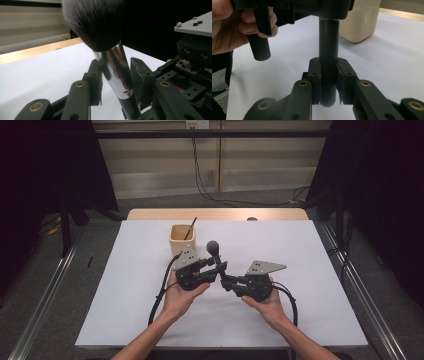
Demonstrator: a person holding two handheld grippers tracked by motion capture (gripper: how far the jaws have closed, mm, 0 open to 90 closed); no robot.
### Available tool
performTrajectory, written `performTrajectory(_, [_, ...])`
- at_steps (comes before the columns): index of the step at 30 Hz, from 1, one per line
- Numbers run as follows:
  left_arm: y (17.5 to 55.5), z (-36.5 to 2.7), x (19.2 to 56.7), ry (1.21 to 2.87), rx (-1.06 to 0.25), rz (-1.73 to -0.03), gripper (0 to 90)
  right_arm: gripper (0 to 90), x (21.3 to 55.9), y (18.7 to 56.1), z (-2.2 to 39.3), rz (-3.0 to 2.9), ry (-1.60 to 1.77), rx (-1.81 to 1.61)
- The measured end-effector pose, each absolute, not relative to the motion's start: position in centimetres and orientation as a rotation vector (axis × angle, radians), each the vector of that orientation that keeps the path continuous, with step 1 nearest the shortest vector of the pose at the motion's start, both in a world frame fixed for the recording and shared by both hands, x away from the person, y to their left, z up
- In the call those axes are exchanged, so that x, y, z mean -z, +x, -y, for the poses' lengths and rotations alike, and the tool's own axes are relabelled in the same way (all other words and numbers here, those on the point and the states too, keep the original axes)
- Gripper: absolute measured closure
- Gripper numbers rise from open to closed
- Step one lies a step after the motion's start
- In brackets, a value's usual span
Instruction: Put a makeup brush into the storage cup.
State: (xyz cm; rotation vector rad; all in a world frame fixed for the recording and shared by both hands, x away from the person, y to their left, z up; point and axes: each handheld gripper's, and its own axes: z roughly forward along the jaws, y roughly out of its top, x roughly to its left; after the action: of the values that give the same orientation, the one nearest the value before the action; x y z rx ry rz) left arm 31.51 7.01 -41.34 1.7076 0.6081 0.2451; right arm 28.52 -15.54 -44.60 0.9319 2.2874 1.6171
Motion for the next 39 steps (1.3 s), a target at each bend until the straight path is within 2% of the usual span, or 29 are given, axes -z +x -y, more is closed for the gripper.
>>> performTrajectory(28, [31.18, -6.54, 40.88, 1.728, -0.165, -0.57, 70.7, 74.5, 44.93, 28.5, 15.32, -2.296, 0.928, -1.653])
performTrajectory(39, [31.13, -6.19, 41.05, 1.736, -0.164, -0.573, 70.7, 64.5, 44.84, 28.62, 15.57, -2.294, 0.942, -1.67])
